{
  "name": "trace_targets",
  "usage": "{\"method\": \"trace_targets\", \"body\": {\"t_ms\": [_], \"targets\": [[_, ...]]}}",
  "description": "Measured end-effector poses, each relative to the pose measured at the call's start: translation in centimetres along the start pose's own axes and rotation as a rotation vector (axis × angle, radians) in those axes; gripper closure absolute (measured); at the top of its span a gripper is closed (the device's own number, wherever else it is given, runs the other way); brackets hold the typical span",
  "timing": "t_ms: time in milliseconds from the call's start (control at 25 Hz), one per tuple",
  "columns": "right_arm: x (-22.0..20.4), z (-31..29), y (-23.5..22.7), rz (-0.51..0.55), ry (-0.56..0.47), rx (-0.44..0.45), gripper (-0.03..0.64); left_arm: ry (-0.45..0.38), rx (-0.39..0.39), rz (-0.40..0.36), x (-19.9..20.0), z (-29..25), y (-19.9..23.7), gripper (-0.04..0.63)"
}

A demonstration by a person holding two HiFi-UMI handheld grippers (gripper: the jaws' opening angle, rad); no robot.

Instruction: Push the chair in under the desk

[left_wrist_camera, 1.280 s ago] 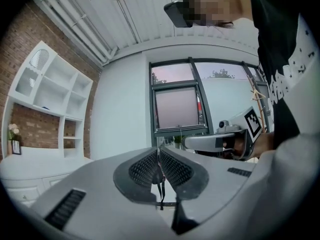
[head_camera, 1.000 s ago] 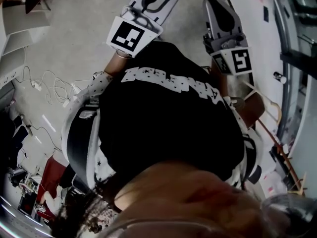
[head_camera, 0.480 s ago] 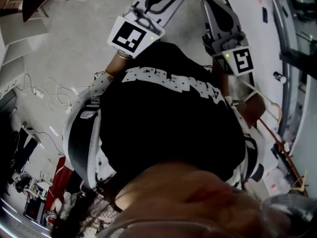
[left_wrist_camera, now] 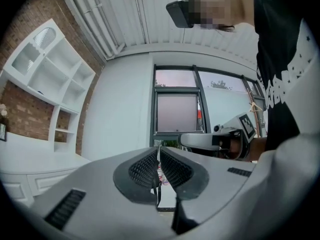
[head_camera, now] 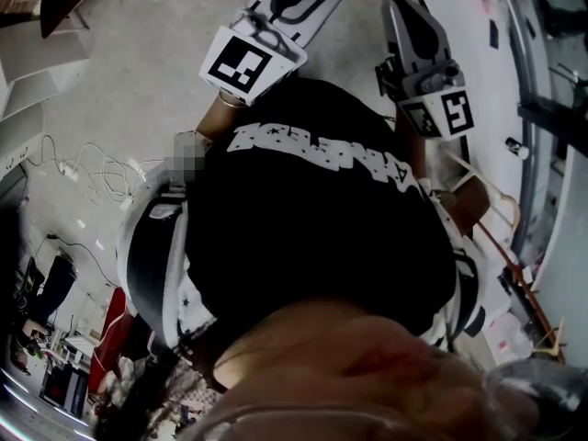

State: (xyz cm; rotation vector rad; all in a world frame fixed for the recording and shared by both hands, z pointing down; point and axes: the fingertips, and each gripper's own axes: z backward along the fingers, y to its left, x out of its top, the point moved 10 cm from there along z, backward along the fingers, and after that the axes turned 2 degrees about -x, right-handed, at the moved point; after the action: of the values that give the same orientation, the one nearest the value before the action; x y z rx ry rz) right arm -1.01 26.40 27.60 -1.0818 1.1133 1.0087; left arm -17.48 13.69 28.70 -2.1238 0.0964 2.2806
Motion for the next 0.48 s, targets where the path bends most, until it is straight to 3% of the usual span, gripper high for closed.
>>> {"method": "trace_targets", "body": {"t_ms": [480], "targets": [[0.0,-1.4,-2.2,-0.028,0.041,0.013,0.583,0.025,0.099,0.019,-0.7,-0.1,1.7,0.557]]}}
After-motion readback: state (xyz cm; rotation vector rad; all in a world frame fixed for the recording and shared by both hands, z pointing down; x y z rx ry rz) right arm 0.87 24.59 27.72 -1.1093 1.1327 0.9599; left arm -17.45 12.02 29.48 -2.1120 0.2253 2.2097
